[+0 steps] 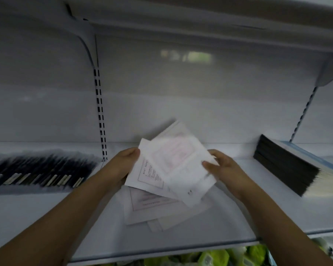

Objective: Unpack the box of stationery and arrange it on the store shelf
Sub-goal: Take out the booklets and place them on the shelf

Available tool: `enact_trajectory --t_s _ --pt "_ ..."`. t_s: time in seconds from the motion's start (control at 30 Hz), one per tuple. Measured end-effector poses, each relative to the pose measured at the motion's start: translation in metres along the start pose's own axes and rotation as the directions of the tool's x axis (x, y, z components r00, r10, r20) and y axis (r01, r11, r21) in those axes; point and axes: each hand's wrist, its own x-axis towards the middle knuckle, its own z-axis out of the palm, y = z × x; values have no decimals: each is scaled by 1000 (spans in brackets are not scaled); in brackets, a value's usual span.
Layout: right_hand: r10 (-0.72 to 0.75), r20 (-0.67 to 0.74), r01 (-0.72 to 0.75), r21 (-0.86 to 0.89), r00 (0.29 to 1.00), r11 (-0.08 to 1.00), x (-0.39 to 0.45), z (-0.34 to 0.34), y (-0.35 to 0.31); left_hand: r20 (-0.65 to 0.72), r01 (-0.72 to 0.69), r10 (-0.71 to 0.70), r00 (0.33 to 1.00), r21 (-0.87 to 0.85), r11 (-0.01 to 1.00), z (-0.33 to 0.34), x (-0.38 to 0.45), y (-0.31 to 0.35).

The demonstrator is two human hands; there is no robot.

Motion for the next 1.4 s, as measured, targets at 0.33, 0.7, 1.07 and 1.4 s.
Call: enact_trajectory --t_s 0.33,0.7,1.07,1.4 --pt "-57 139 106 -376 989 921 13 26 22 23 -81 83 996 -86 993 -4 14 -15" --pt "-87 -338 76 -44 937 996 20 9 34 168 -260 233 958 849 460 -26 16 -31" --pt "110 -313 19 383 943 923 15 9 25 83 -110 90 993 921 374 -27 22 -35" --pt "163 -229 -25 510 960 860 21 2 32 451 -539 311 836 779 319 -8 15 -32"
